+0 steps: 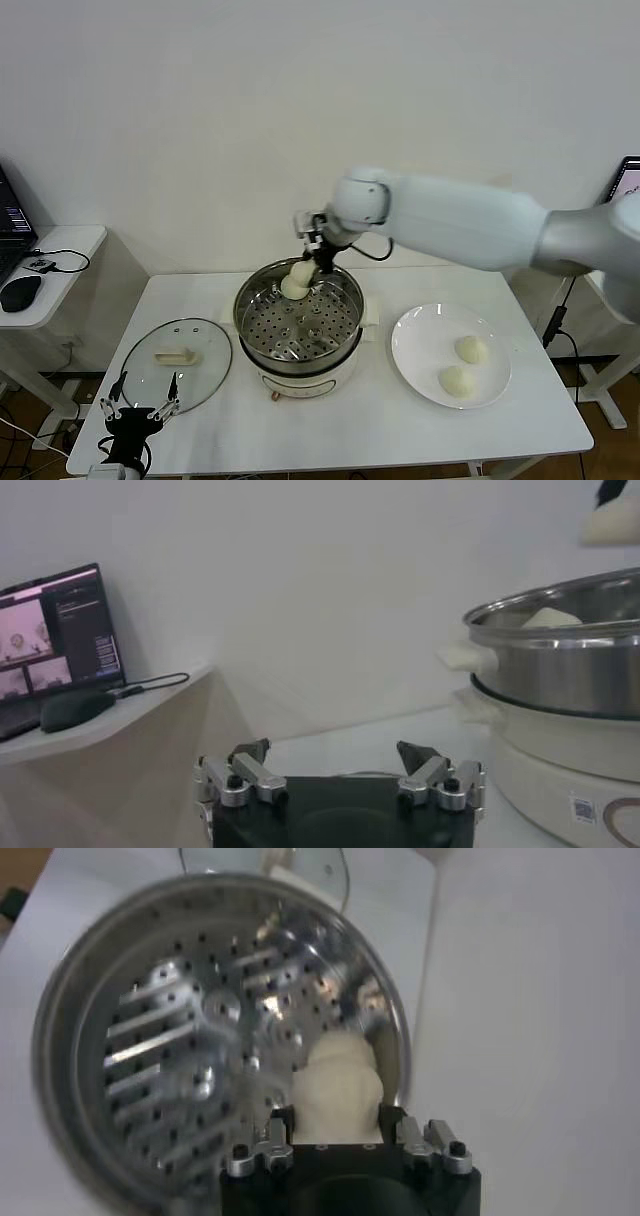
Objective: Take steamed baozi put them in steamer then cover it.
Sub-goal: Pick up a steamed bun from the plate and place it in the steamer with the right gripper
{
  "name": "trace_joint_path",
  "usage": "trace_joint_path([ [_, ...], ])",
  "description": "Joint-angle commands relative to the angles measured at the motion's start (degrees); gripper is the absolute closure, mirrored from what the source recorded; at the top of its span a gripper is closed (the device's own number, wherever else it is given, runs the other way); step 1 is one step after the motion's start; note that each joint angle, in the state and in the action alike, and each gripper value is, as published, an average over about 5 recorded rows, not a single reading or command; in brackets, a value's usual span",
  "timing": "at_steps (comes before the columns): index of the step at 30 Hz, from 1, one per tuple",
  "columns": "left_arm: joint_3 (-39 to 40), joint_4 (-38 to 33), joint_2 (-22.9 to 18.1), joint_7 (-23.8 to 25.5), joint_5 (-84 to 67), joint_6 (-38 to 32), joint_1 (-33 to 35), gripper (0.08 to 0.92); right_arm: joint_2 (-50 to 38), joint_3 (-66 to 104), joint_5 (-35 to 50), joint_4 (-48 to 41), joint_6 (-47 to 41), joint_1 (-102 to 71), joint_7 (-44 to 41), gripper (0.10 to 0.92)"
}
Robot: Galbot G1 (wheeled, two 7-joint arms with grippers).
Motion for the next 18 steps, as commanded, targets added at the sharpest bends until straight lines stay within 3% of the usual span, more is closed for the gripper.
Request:
trace_joint_path([
  [1, -0.08, 0.34, 0.19, -0.03, 0.01, -0.1, -0.43, 0.177, 13.47, -0.53, 1.64, -10.68, -2.99, -5.63, 1.64, 0.482],
  [18, -0.18, 0.71, 0.18, -0.09, -0.13, -0.4, -0.47, 0.177, 15.76, -1.0, 1.88, -12.96, -5.95, -8.55, 1.87, 0.482],
])
